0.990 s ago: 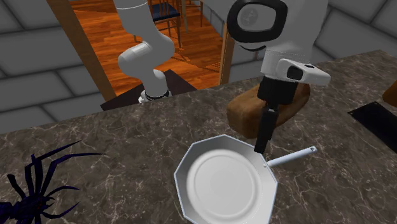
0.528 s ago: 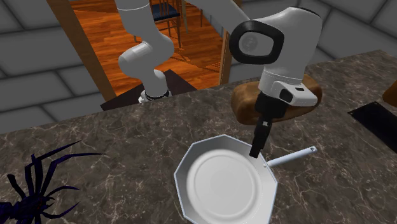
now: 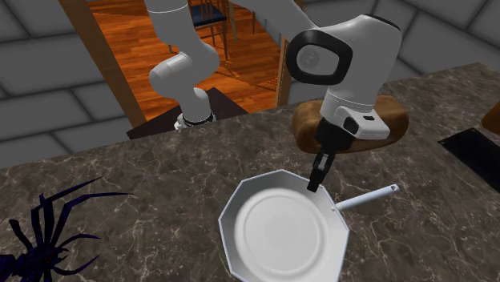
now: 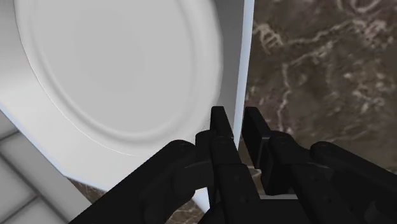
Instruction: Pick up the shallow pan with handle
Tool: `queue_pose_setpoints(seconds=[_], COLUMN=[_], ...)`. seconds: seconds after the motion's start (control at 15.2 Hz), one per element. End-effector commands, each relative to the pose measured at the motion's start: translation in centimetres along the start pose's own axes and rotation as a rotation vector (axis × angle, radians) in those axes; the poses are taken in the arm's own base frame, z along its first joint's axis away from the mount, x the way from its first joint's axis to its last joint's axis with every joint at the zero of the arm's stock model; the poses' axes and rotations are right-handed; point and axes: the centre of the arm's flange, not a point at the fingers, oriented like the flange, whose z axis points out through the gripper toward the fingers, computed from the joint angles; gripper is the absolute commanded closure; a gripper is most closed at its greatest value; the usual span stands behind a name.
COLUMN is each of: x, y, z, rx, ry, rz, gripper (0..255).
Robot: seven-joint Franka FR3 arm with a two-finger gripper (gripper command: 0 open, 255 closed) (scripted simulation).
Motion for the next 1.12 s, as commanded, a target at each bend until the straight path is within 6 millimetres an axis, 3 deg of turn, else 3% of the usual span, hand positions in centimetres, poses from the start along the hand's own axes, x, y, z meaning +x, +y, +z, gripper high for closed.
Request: queue_pose_setpoints(seconds=[0.0,0.13,1.06], x=[0.0,-0.2,-0.1], y=[0.0,0.0,2.9], z=[0.1,0.3,-6.5], rx=[0.001,0.001,0.001], ry=[-0.002,-0.002,-0.002], rz=[0.001,0.001,0.001], gripper=[255,255,255])
